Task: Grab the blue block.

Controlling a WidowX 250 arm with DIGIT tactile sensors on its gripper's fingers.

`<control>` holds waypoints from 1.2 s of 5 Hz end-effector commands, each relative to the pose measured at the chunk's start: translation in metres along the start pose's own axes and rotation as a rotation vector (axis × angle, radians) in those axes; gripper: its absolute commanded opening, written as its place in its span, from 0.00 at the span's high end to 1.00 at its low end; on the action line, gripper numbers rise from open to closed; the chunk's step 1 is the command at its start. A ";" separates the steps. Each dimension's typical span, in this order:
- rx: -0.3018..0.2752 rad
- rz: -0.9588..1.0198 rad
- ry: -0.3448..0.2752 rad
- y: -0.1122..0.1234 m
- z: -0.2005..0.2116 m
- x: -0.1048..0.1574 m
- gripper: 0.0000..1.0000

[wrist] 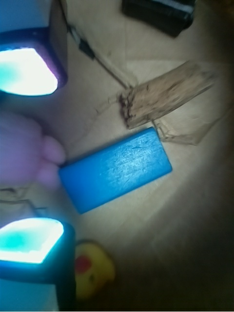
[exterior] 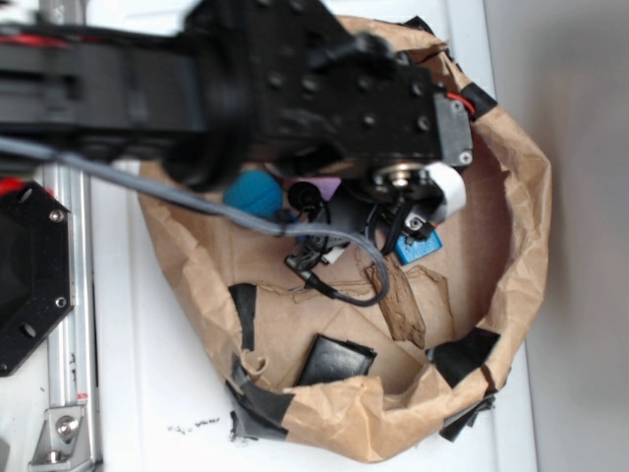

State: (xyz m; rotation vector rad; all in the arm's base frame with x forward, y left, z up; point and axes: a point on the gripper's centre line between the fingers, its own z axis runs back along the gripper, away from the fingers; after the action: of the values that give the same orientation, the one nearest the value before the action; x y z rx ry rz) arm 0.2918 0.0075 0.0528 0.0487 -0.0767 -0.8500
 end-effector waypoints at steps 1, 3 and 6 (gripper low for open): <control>0.057 -0.140 -0.026 -0.004 -0.024 0.034 0.00; 0.066 -0.150 0.011 -0.010 -0.055 0.042 0.00; -0.051 0.109 -0.050 -0.006 -0.043 0.024 1.00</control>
State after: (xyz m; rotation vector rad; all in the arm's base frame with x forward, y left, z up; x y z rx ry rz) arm 0.3103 -0.0077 0.0118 -0.0271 -0.0992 -0.7480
